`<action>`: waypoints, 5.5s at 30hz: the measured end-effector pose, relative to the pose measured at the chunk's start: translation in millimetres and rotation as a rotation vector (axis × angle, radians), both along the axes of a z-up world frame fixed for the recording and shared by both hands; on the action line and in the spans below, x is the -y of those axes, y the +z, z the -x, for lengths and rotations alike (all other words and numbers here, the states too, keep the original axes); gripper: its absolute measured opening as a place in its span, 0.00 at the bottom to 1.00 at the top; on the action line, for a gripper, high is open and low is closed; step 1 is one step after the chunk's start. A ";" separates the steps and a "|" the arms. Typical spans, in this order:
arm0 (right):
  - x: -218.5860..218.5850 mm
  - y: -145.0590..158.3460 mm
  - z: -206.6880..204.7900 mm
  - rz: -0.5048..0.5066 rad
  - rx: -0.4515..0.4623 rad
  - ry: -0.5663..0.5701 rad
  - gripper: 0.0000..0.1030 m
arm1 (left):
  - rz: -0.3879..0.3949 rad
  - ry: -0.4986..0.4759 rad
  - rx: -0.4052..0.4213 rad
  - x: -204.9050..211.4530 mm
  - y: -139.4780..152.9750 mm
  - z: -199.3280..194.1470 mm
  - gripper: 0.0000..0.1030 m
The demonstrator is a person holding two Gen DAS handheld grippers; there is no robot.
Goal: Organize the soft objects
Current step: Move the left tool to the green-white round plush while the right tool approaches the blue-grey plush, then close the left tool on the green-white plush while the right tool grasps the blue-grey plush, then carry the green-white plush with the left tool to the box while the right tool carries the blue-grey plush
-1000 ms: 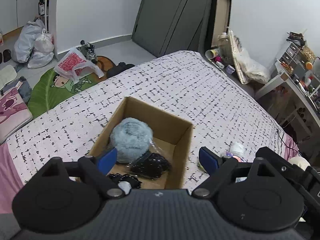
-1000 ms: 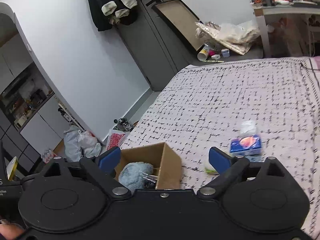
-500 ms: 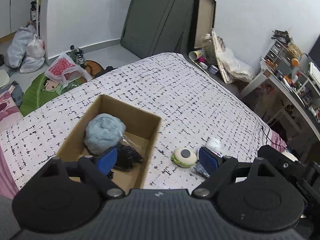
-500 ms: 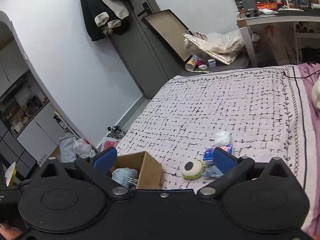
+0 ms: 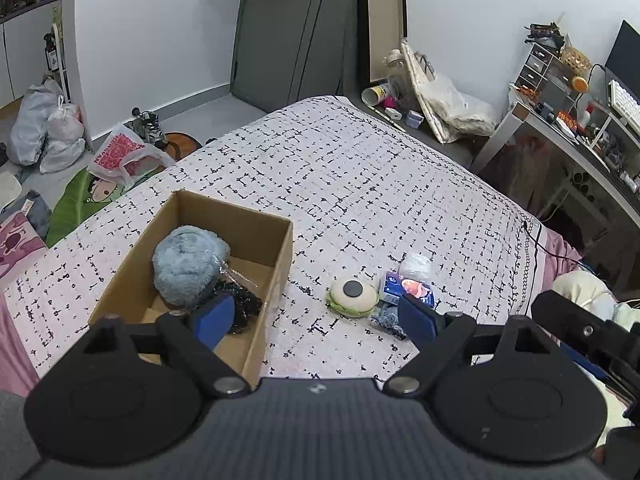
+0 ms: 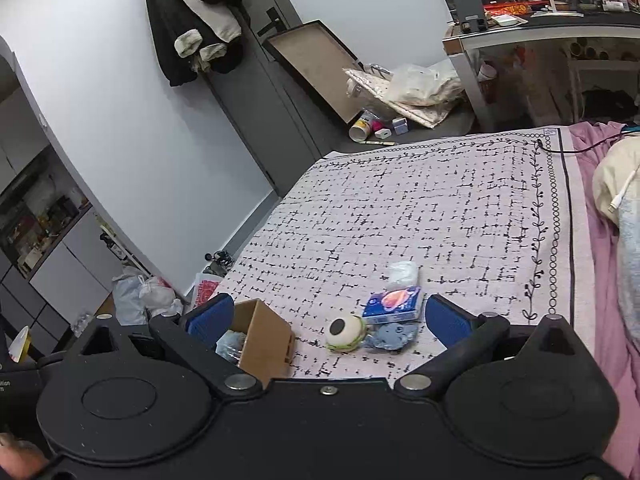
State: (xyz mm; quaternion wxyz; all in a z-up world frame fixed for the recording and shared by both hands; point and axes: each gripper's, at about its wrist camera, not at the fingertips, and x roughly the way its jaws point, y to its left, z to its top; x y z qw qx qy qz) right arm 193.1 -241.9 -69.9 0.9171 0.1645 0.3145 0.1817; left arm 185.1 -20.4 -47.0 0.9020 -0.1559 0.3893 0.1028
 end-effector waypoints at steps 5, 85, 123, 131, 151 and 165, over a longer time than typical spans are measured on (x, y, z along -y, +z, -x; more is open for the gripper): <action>11.3 -2.4 -3.6 0.000 -0.012 -0.009 1.00 | -0.018 -0.017 -0.009 11.4 -3.2 -3.7 0.85; 9.6 -157.2 -135.0 -0.236 -0.481 -0.123 0.63 | 0.232 0.033 -0.199 14.9 -166.1 -153.2 0.51; 14.6 -95.9 -96.8 -0.234 -0.308 -0.115 0.15 | 0.185 0.026 -0.074 -2.8 -75.4 -87.5 0.46; 7.1 -78.7 -80.0 -0.207 -0.260 -0.091 0.15 | 0.164 0.036 -0.049 -11.5 -58.5 -72.6 0.46; -18.5 -35.6 -48.1 -0.142 -0.117 -0.040 0.15 | 0.130 0.090 0.004 -58.4 -24.7 -33.0 0.46; -52.6 -24.3 -33.8 -0.070 -0.053 0.029 0.15 | 0.144 0.130 0.006 -99.2 -23.7 -10.4 0.46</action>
